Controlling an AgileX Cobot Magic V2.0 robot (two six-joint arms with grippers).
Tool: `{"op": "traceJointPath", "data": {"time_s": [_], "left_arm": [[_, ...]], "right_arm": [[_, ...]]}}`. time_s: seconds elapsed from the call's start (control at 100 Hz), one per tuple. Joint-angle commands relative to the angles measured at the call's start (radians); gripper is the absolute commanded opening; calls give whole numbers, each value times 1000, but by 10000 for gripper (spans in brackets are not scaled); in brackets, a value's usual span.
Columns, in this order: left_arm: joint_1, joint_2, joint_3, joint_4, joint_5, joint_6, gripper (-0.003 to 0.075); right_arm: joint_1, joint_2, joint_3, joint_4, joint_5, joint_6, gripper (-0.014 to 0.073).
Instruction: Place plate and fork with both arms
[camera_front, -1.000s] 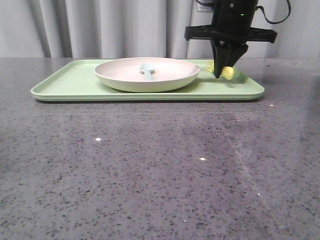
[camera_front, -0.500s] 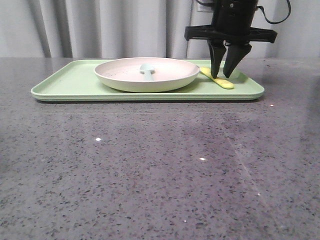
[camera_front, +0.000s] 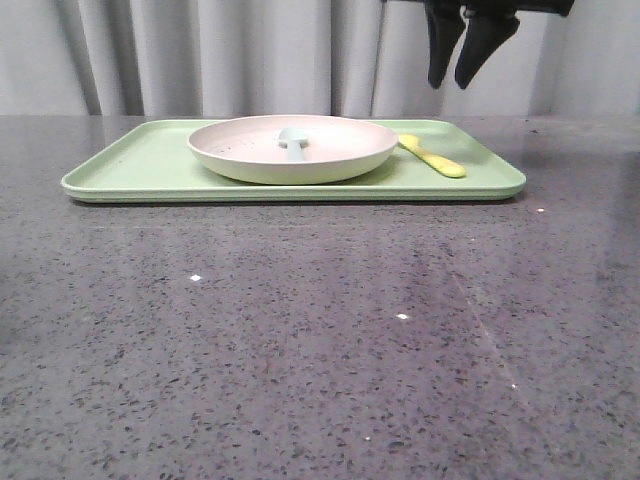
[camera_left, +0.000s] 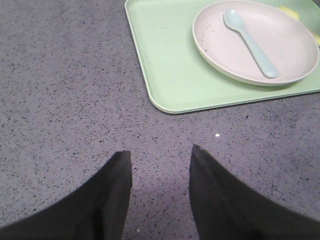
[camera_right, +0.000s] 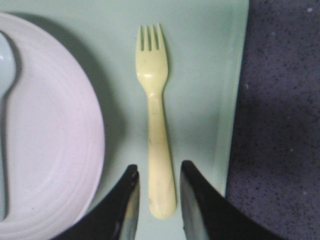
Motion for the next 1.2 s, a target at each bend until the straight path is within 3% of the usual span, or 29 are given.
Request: {"op": "traceJointPath", "data": {"time_s": [0.0,0.16,0.4,0.75,0.89,1.14,1.19], "left_arm": [[-6,-3,-24,-6,-61,-13,282],[-6,-3,-24,-6,-61,-13,282],[-6,-3,-24,-3,-67,-35,282],[-6,-3,-24,-3,-71,-35,277],[-6,-20,-20,-3,-91,-35,196],[-6,-105,-18,26,-105,-35,-22],[-6,-119,-18,32,-105,-35,-20]], "right_arm": [[-2,-109,-31,-9,98,-19,224],[-2,-177,-30,-9,98,-25,194],[-2,-299,15,-21,95,-36,39],[-2,-599,338,-66,-82,-51,34],[-2,-743,527,-66,-188,-51,12],[-2,-993,858,-74,-411,-51,-4],[-2,-1046,911,-84,-445,-51,-4]]}}
